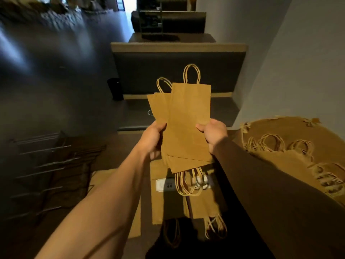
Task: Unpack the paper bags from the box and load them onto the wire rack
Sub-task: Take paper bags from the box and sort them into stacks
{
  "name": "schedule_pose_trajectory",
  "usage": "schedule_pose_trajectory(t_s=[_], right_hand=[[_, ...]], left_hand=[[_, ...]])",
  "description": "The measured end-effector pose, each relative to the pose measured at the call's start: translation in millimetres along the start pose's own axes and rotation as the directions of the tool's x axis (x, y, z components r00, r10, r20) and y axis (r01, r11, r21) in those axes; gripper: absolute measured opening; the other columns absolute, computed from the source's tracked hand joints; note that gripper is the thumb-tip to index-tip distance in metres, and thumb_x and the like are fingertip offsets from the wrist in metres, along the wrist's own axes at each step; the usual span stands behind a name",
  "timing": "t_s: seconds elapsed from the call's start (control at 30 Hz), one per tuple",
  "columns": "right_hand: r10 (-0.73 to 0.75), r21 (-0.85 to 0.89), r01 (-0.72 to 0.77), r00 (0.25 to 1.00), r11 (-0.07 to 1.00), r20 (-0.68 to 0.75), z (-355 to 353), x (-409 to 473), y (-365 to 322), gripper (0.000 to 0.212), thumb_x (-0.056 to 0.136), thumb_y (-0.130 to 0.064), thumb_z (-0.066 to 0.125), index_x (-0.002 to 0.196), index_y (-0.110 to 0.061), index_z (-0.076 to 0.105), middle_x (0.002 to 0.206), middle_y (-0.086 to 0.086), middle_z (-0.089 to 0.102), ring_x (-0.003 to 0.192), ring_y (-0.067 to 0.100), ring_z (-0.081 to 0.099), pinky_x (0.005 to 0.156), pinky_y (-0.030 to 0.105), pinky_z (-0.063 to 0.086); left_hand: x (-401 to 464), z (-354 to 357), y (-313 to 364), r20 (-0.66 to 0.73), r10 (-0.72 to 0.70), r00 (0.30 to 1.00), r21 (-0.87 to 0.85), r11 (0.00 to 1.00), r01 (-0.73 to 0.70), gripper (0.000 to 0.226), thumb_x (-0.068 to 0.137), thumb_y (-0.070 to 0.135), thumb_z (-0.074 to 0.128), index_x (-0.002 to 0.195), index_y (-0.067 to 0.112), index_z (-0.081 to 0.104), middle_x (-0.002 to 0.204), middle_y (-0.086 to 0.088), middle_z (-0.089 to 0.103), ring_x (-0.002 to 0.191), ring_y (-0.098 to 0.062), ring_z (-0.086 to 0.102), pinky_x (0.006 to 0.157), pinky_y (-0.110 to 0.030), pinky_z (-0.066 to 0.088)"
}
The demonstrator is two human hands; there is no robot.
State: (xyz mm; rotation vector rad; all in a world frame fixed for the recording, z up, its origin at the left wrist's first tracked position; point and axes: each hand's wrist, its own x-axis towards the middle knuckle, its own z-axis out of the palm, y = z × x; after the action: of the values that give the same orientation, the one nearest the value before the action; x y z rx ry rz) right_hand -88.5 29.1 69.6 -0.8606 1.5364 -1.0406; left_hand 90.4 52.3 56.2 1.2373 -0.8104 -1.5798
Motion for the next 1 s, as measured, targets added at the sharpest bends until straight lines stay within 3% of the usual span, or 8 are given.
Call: schedule_pose_trajectory(t_s=[0.1,0.27,0.4,0.53,0.63,0.73,0.9,1.0], right_hand=[[0.055,-0.056,-0.053,0.998,0.997,0.034,27.9,-1.8,19.2,0.025,0.092,-0.006,0.06,0.116,-0.012,0.066,0.113,0.008,0.068,0.106,0.027,0.063,0.098,0.049,0.05],[0.182,-0.045,-0.179,0.979,0.983,0.091,58.2,-6.7,42.9,0.022,0.085,-0.001,0.058,0.089,-0.018,0.071,0.106,0.014,0.07,0.098,0.032,0.066,0.09,0.051,0.055],[0.182,-0.127,-0.159,0.964,0.979,0.195,77.9,-26.0,43.6,0.017,0.093,-0.003,0.057,0.085,-0.015,0.066,0.094,0.008,0.067,0.087,0.021,0.063,0.072,0.032,0.049],[0.248,-0.244,-0.22,0.964,0.944,0.092,87.4,-28.6,49.9,0.018,0.099,-0.014,0.047,0.086,-0.011,0.059,0.074,0.003,0.05,0.063,0.015,0.047,0.053,0.025,0.033],[0.149,-0.258,-0.168,0.984,0.951,-0.093,107.5,-36.9,66.9,0.037,0.104,-0.022,0.037,0.123,0.004,0.056,0.106,0.016,0.061,0.103,0.034,0.057,0.079,0.033,0.046],[0.091,-0.267,-0.174,0.95,0.948,-0.299,123.2,-61.2,87.1,0.05,0.105,-0.036,0.034,0.126,0.005,0.053,0.129,0.024,0.057,0.121,0.036,0.052,0.098,0.037,0.039],[0.15,-0.323,-0.118,0.986,0.939,0.075,100.9,-59.9,103.8,0.071,0.09,-0.038,0.067,0.145,-0.005,0.037,0.145,0.013,0.046,0.13,0.028,0.046,0.105,0.036,0.038],[0.152,-0.206,-0.126,0.982,0.97,0.116,91.1,-50.4,96.2,0.041,0.087,-0.018,0.073,0.122,-0.002,0.059,0.121,0.012,0.064,0.099,0.022,0.06,0.086,0.031,0.046]], left_hand=[[-12.8,-50.6,-14.9,-0.136,0.048,0.99,0.03,0.999,-0.044,0.021,0.103,0.018,0.05,0.122,0.02,0.059,0.116,-0.01,0.072,0.099,-0.024,0.071,0.086,-0.042,0.058],[-26.9,-108.5,-42.5,-0.347,0.012,0.938,0.082,0.996,0.018,0.022,0.092,0.011,0.068,0.108,0.025,0.061,0.104,-0.004,0.074,0.095,-0.025,0.072,0.088,-0.049,0.057],[-33.5,-126.4,-50.8,-0.384,0.027,0.923,0.159,0.987,0.037,0.027,0.09,0.012,0.072,0.111,0.025,0.06,0.107,-0.004,0.072,0.095,-0.022,0.07,0.089,-0.045,0.056],[-35.1,-132.4,-52.6,-0.382,0.037,0.923,0.049,0.999,-0.019,0.032,0.085,0.009,0.075,0.112,0.02,0.062,0.109,-0.009,0.073,0.095,-0.027,0.071,0.083,-0.044,0.057],[-29.2,-119.1,-62.3,-0.476,0.0,0.879,-0.036,0.999,-0.02,0.034,0.082,0.007,0.074,0.112,0.02,0.063,0.108,-0.008,0.073,0.096,-0.03,0.071,0.085,-0.047,0.058],[-33.6,-94.9,-80.9,-0.525,-0.018,0.851,-0.051,0.999,-0.011,0.023,0.091,0.005,0.062,0.11,0.017,0.061,0.103,-0.007,0.071,0.09,-0.025,0.068,0.079,-0.04,0.059],[-31.5,-103.2,-95.6,-0.531,-0.029,0.847,-0.069,0.998,-0.009,0.032,0.089,0.004,0.067,0.117,0.019,0.061,0.108,-0.006,0.072,0.099,-0.029,0.069,0.092,-0.05,0.057],[-30.7,-105.4,-95.6,-0.467,-0.099,0.879,-0.227,0.974,-0.011,0.026,0.095,0.016,0.066,0.119,0.02,0.06,0.108,-0.005,0.074,0.098,-0.026,0.071,0.086,-0.046,0.059]])
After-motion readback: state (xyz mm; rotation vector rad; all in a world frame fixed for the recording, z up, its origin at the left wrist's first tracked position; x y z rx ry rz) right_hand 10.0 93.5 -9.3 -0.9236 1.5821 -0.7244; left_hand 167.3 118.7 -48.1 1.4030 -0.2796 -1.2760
